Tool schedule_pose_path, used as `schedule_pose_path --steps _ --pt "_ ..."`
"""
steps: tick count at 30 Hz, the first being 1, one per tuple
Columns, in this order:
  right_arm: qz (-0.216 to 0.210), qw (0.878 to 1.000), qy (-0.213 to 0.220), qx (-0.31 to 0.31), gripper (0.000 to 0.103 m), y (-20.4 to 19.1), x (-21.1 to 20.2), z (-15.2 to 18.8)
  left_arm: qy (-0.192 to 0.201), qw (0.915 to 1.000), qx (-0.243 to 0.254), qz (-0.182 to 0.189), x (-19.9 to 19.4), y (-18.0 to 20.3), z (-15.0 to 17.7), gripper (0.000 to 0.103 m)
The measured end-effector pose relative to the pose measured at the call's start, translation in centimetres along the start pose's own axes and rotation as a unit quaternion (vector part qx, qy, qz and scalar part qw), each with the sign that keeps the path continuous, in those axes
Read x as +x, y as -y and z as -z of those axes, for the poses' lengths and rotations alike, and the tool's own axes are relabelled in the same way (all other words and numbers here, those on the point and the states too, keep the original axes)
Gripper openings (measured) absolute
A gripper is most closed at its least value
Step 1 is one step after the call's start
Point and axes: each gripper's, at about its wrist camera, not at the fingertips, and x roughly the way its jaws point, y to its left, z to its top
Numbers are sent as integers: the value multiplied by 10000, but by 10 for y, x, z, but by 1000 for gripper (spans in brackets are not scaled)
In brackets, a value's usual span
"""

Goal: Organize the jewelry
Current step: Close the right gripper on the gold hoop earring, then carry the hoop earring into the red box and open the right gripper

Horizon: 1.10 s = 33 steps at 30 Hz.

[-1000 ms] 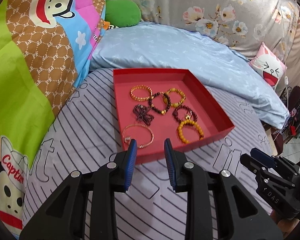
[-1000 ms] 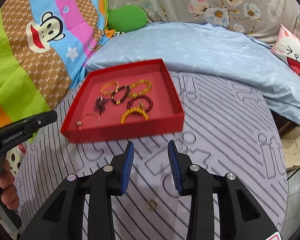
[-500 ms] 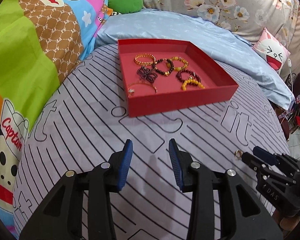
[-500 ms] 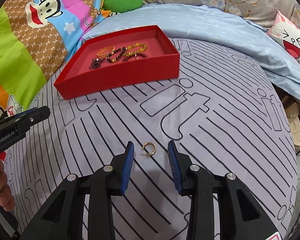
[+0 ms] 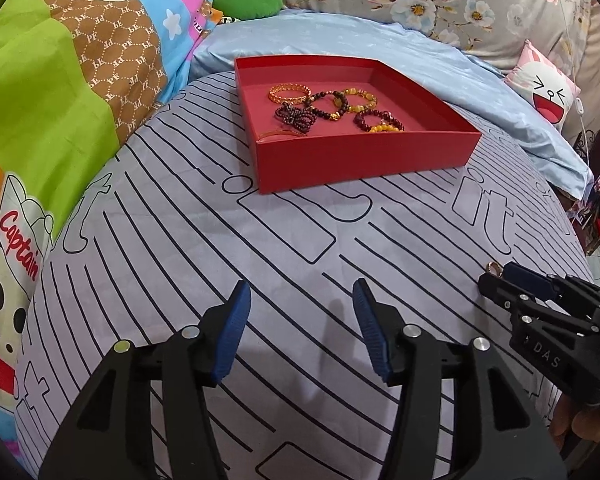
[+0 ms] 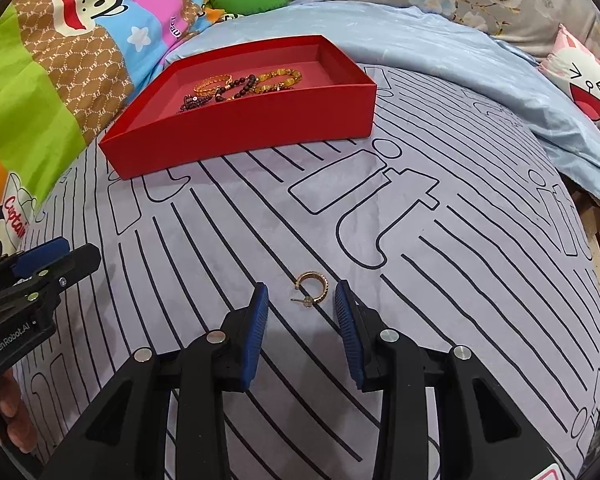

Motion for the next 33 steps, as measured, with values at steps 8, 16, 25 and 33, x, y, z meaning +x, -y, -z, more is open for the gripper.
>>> schedule_pose_path --steps 8,16,25,33 --pt "36 10000 10 5 16 0 3 -4 -50 9998 143 -153 11 4 5 50" --pt "-50 9999 1 99 16 1 1 -3 -79 9999 73 2 16 3 6 45" --pt "-211 9997 13 116 16 -5 -5 -3 -141 9994 -95 310 14 -4 5 20" --pt "-347 9994 28 80 16 -12 -9 -4 -171 9987 -67 467 12 -1 5 9"
